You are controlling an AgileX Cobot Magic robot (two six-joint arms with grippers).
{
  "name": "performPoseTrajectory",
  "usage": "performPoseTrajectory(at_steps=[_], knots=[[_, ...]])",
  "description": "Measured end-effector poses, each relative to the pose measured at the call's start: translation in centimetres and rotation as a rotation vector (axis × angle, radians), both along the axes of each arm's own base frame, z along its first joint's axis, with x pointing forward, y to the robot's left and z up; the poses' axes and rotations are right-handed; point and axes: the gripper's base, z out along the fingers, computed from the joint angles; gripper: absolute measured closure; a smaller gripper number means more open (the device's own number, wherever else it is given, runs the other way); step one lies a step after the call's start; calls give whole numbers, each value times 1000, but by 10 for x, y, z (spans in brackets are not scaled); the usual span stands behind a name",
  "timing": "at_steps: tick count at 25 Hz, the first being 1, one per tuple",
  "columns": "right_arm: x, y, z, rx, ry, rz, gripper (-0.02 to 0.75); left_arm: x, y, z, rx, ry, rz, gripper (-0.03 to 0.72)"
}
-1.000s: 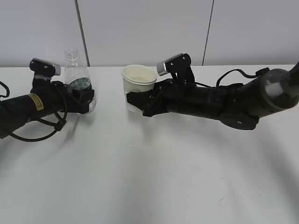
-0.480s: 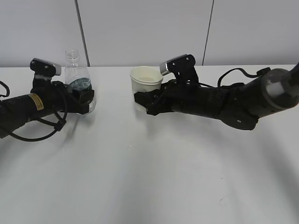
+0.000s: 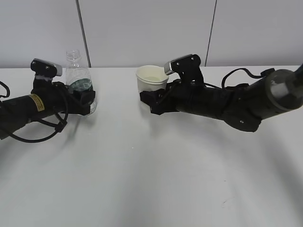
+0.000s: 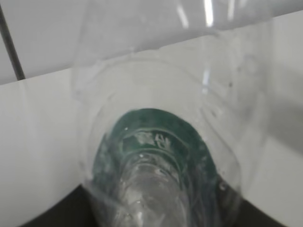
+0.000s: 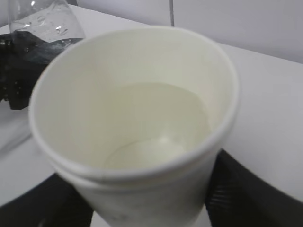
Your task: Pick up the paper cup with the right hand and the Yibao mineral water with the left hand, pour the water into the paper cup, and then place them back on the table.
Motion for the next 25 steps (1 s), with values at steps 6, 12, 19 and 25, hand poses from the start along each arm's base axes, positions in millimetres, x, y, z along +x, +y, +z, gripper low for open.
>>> performPoseTrajectory(at_steps=[6,12,19,25], knots=[[10,-25,1,9,-1,-82,246,0,0,0,1,1,1,387],[17,-64,-5,3,19,-179,246,0,0,0,2,2,1,387],[13,-104,-17,-13,37,-265,246,0,0,0,2,2,1,387],[10,-114,-22,-70,-7,-292,247,0,0,0,2,2,1,387]])
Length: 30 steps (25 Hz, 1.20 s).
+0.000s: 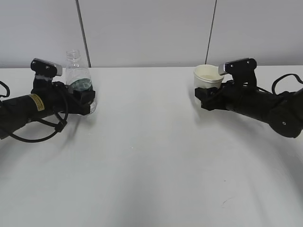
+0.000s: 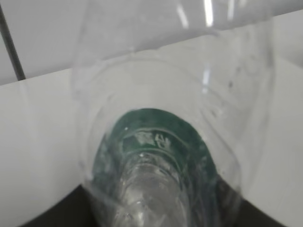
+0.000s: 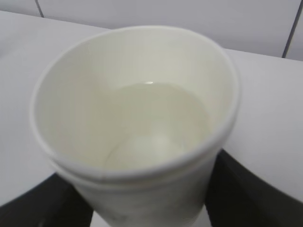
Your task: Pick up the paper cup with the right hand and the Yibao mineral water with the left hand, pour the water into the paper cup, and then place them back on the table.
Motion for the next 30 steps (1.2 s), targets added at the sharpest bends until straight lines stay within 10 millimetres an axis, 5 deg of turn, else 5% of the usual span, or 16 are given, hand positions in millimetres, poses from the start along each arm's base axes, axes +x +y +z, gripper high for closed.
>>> performPoseTrajectory(at_steps=[13,30], knots=[[1,-6,-37,66,-11,-102,247,0,0,0,2,-2,-1,387],[2,-7,-43,91,-50,-116,247,0,-1,-3,-10,-4,-4,387]])
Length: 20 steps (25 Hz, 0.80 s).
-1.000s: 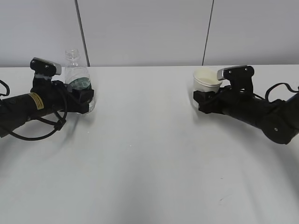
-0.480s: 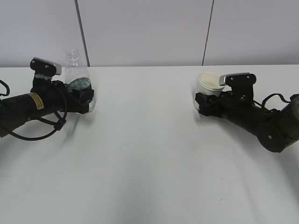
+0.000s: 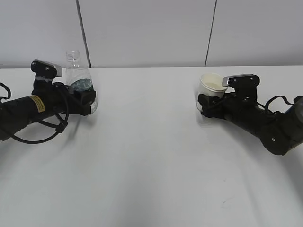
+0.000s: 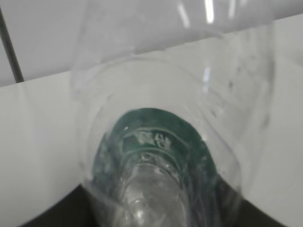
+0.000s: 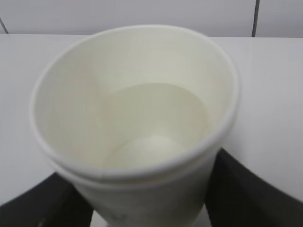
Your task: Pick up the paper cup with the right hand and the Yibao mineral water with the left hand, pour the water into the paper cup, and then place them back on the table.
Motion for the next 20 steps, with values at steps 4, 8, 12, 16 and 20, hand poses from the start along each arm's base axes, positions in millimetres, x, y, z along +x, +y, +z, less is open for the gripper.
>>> performPoseTrajectory(at_steps=[4,8,12,16,20], knots=[[0,0,0,1,-2,0,247,0,-2,-5,-32,-16,-10,387],[0,0,0,0,-2,1,247,0,-2,-5,-37,-19,-11,387],[0,0,0,1,-4,1,247,0,-2,-5,-37,-19,-11,378],[0,0,0,1,-4,1,247,0,-2,-5,-34,-16,-11,293],[0,0,0,2,-7,1,247,0,-1,-7,-24,-5,-9,254]])
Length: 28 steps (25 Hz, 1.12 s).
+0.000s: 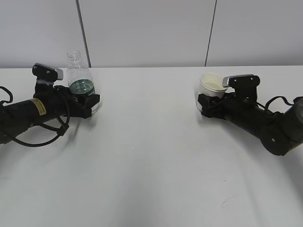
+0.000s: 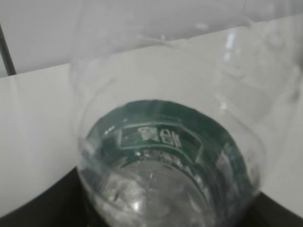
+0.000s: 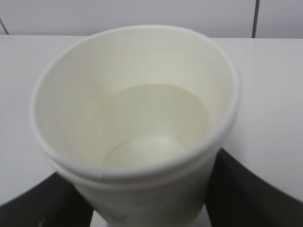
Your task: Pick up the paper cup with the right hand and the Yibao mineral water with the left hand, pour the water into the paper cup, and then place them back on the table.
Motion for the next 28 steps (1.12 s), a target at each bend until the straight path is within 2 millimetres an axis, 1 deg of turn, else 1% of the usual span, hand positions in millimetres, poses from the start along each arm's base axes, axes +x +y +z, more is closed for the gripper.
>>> performPoseTrajectory(at_steps=[4,9,12,14,19,28], knots=[[0,0,0,1,-1,0,247,0,0,0,0,0,-1,243],[0,0,0,1,-2,0,246,1,1,2,-14,-3,26,174],[0,1,0,-3,-3,11,231,2,2,6,-17,-10,32,152],[-1,2,0,-7,-4,21,207,2,2,10,-19,-22,32,150],[-1,3,1,-9,-15,37,119,2,2,11,-20,-23,34,146],[-1,3,1,-9,-16,41,101,2,2,11,-21,-22,35,146]])
